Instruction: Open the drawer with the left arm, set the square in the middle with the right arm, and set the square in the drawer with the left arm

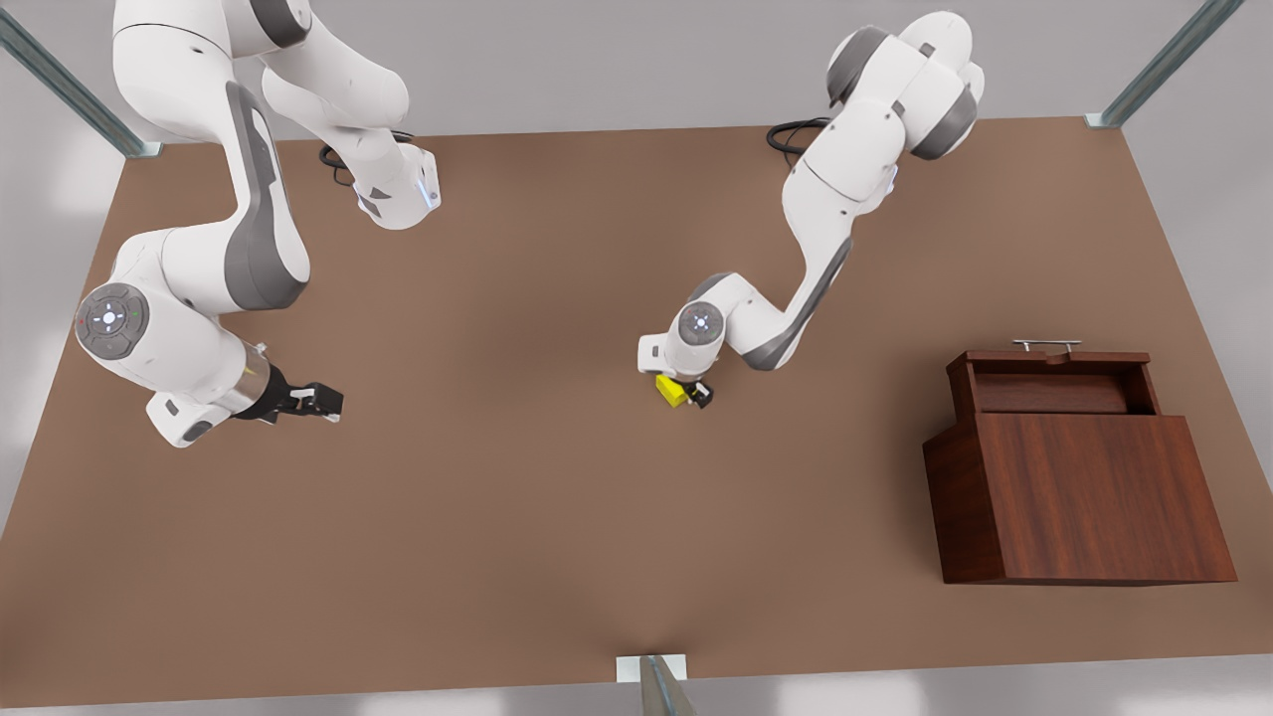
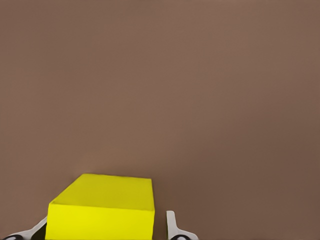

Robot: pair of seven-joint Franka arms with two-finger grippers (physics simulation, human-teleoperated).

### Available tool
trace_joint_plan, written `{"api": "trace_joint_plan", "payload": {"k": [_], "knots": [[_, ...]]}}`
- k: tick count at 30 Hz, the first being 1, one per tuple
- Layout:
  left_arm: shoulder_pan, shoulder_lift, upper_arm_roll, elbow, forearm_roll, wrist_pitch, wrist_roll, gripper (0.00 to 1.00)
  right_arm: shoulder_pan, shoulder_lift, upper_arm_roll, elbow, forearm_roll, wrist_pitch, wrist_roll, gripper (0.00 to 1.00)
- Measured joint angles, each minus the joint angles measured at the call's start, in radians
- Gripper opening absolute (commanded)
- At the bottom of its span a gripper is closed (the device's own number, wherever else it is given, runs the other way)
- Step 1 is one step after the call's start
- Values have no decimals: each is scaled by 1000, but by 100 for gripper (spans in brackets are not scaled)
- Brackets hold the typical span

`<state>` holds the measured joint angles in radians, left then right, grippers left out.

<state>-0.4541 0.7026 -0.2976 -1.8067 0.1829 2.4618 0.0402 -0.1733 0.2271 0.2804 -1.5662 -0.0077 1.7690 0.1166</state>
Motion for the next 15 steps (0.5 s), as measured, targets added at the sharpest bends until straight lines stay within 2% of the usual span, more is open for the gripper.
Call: {"api": "trace_joint_plan", "payload": {"k": [1,2,3,5,7,8,12,14,15], "knots": [[0,0,0,1,1,0,-4,57,0,-2,-1,1,0,-2,0,100],[0,-1,6,1,0,-1,-12,48,-2,0,-1,2,0,-2,0,100],[0,0,8,1,22,-1,-20,43,-1,0,-1,4,0,-2,0,100],[-1,-2,8,2,181,-2,-50,43,-2,0,-1,5,0,-2,-1,100],[-1,-4,9,2,453,-8,-71,44,-3,0,-1,5,0,-3,-2,100],[0,-7,8,2,495,-10,-52,44,-4,0,-1,5,0,-2,-2,100],[5,-16,14,3,220,-15,-22,44,-5,-1,0,3,0,-5,-2,100],[8,-20,13,4,-17,-18,6,44,-5,-2,-1,4,0,-5,-2,100],[9,-40,14,6,-33,-38,-16,44,-5,-2,-1,5,0,-5,-2,100]]}}
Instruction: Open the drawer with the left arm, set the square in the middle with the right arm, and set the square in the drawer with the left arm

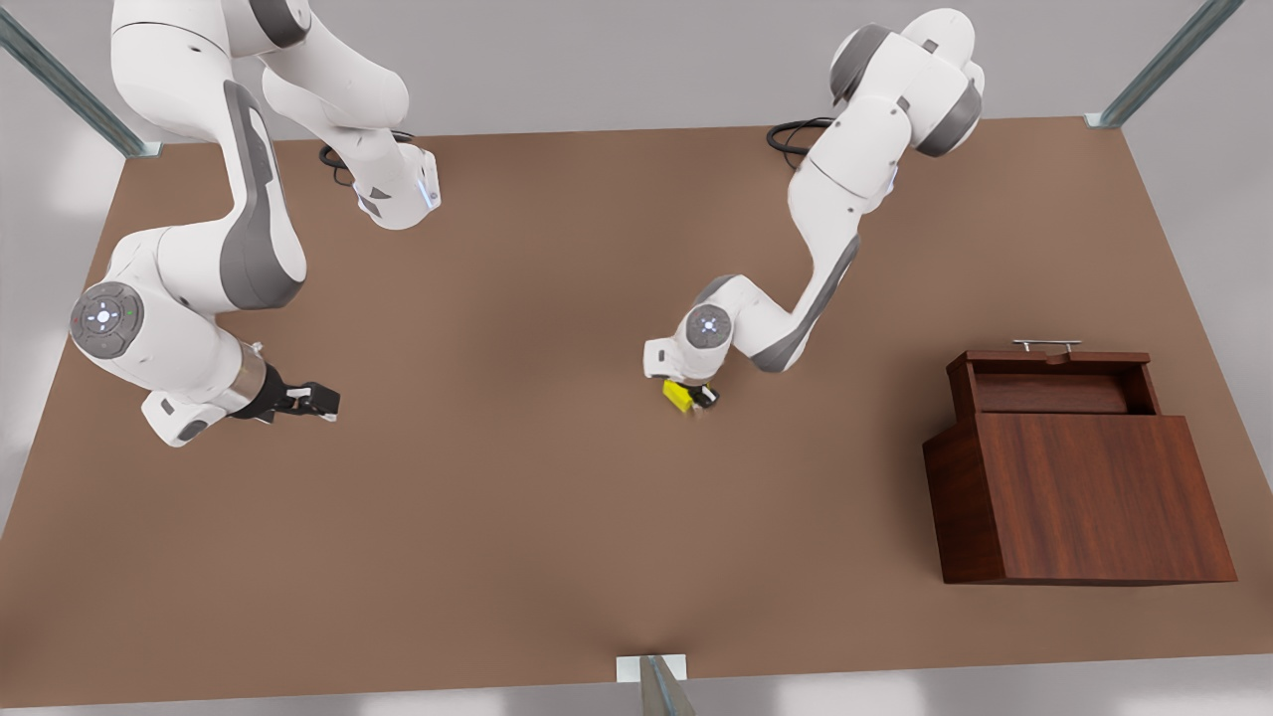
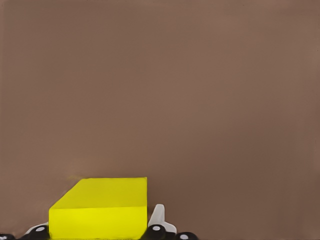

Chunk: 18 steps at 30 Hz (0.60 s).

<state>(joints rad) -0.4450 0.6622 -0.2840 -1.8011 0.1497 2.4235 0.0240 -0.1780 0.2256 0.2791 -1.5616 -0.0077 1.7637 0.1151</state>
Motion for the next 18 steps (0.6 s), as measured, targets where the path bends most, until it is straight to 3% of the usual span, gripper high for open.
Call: {"api": "trace_joint_plan", "payload": {"k": [4,6,9,11,16,18], "knots": [[2,-63,21,9,-23,-107,2,45,0,0,0,0,0,0,0,100],[40,-234,86,11,-52,-374,-48,45,0,0,0,0,0,0,0,100],[287,-466,90,25,-111,-612,-210,45,0,2,0,0,0,1,0,100],[411,-483,91,25,-166,-592,-191,45,0,1,0,0,0,1,0,100],[506,-558,111,-107,-319,-577,-99,46,-5,0,1,0,0,0,0,100],[474,-587,167,-126,-373,-603,-86,47,-6,-1,2,0,0,-1,-3,100]]}}
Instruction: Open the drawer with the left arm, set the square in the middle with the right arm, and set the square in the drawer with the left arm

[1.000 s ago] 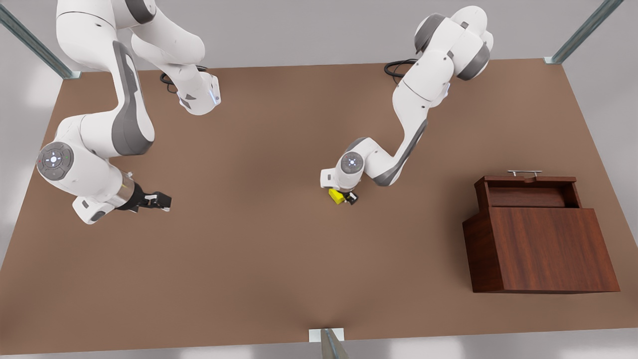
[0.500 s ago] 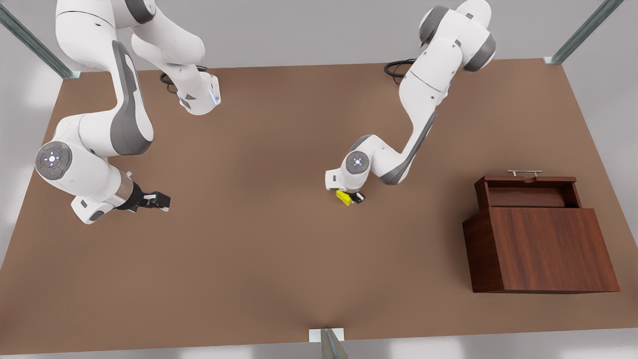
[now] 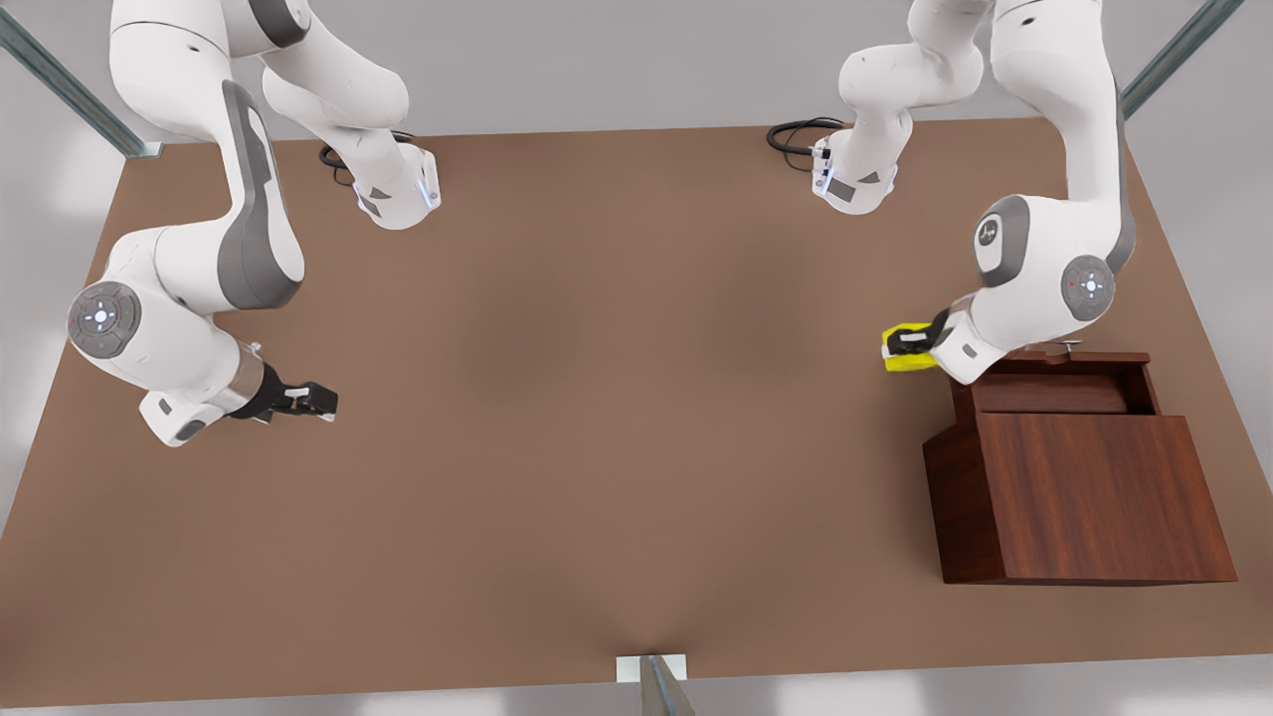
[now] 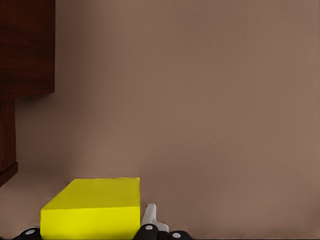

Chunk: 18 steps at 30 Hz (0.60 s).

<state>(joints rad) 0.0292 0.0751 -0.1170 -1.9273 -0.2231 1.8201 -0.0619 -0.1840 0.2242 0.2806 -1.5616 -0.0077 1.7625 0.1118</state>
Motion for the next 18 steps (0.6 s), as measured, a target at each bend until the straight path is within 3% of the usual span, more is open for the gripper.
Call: {"api": "trace_joint_plan", "payload": {"k": [2,5,8,10,18], "knots": [[36,5,53,4,-43,19,108,47,-2,-2,-2,0,0,-5,-21,100],[269,17,56,8,-98,67,254,47,0,-2,-2,0,0,-7,-21,100],[216,76,92,50,-97,110,312,47,-1,-1,-2,0,5,-6,-21,100],[286,106,94,50,-101,141,393,47,0,-1,-2,1,5,-6,-21,100],[329,147,141,49,-55,151,535,50,-12,-2,0,11,5,-18,-23,100]]}}
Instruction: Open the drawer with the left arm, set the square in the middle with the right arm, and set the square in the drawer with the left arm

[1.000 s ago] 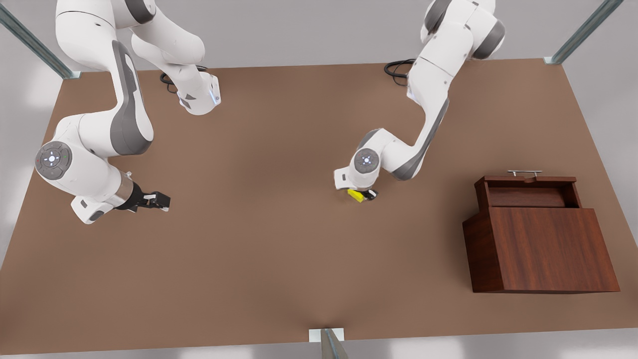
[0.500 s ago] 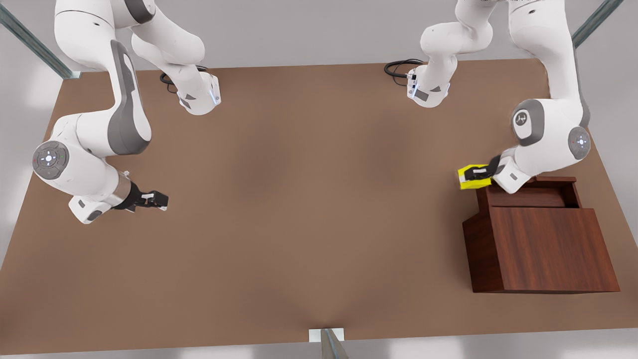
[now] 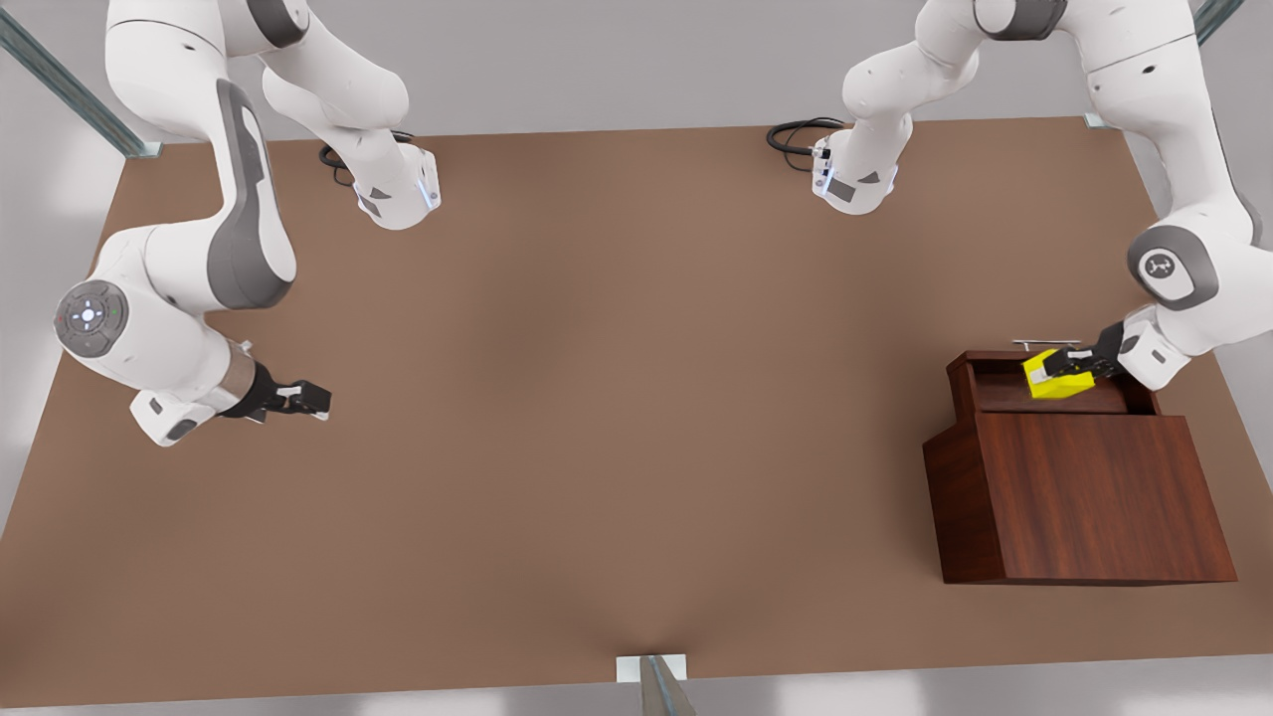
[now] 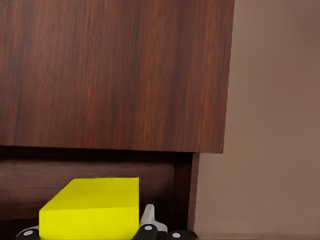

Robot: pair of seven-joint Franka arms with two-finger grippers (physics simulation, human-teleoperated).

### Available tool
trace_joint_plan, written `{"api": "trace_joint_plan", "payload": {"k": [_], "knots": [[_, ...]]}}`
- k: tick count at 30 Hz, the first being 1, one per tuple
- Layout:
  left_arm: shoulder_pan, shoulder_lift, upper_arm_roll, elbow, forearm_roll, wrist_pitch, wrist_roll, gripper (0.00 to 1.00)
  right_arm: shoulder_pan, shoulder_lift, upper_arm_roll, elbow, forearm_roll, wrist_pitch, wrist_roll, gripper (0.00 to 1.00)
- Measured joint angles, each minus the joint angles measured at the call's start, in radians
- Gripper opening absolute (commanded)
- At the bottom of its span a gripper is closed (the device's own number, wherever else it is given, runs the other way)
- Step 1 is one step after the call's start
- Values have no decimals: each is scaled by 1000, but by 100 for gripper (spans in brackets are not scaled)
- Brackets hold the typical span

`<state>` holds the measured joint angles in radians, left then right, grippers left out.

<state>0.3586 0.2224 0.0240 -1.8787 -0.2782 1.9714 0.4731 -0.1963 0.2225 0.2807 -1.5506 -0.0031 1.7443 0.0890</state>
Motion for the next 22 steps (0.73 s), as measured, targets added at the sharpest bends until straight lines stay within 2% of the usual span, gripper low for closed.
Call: {"api": "trace_joint_plan", "payload": {"k": [5,7,8,9,10,15,16,17,18,19,20,22], "knots": [[-4,26,34,2,67,31,4,54,0,0,0,9,0,-12,1,100],[-6,34,34,4,196,49,-7,61,0,1,0,8,0,-12,2,100],[-2,46,40,27,222,47,-1,75,0,1,0,9,0,-12,0,100],[-1,64,41,51,231,50,-2,84,-1,1,0,7,0,-12,0,100],[-2,69,42,53,243,53,-5,100,0,2,0,7,0,-12,0,100],[-1,65,37,94,359,37,-43,100,0,2,0,7,0,-11,0,100],[3,25,-5,118,373,-67,-140,100,0,2,0,6,0,-11,0,100],[-21,-21,-132,177,377,-244,-373,100,0,2,0,6,0,-11,0,100],[-130,-60,-188,269,385,-401,-472,100,0,2,-1,7,0,-11,0,100],[-259,-54,-182,344,395,-431,-485,100,-1,2,-1,6,0,-11,0,100],[-323,-46,-180,388,410,-434,-485,100,0,2,0,5,0,-11,0,100],[-288,-2,-177,433,434,-436,-485,100,-1,2,0,6,0,-12,0,100]]}}
